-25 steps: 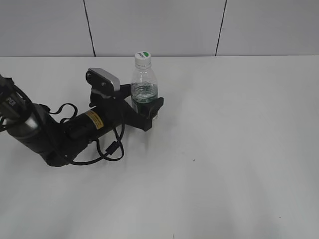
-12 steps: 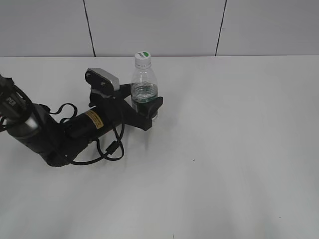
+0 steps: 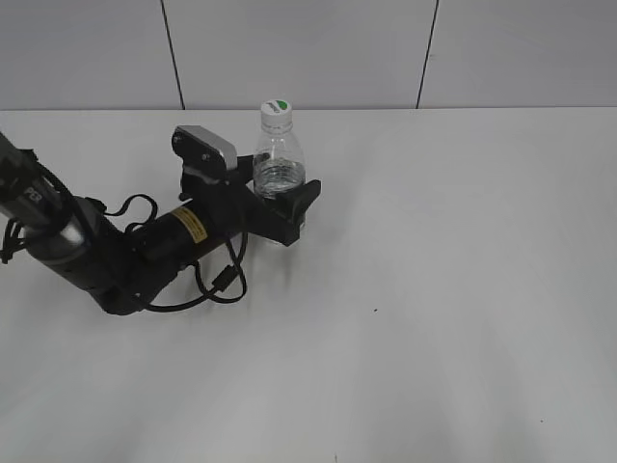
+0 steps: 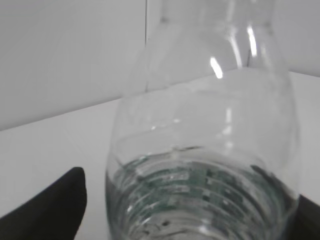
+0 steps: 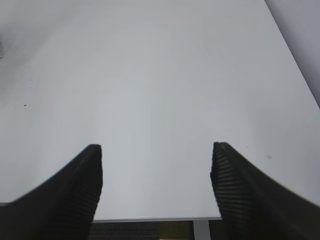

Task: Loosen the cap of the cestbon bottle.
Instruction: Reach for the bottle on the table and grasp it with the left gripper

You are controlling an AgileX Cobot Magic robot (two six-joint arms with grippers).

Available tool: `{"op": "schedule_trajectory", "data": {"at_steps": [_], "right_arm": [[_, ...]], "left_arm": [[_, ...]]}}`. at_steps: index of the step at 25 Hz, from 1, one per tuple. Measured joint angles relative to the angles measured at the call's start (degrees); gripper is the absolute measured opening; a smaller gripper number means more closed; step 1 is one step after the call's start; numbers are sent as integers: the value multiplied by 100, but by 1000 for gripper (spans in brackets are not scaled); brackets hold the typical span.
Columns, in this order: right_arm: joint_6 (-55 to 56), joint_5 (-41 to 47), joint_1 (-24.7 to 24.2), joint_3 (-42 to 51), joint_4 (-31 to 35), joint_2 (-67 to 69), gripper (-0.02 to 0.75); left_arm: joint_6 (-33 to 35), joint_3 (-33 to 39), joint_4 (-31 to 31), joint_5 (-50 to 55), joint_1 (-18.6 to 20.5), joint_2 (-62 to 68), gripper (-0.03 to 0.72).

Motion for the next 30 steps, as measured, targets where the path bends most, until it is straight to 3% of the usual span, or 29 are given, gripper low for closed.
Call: {"op": "schedule_trajectory", "data": {"at_steps": [13, 16, 20, 30], "right_arm": [[0, 0, 0, 0, 0, 0, 521], [0, 0, 0, 0, 0, 0, 521], [0, 0, 0, 0, 0, 0, 521], [0, 0, 0, 0, 0, 0, 521]], "left_arm": [[0, -34, 167, 11, 0, 185, 575], [0, -34, 280, 11, 0, 185, 529], [0, -39, 351, 11, 0, 185, 400], [0, -39, 355, 11, 0, 185, 401]]}}
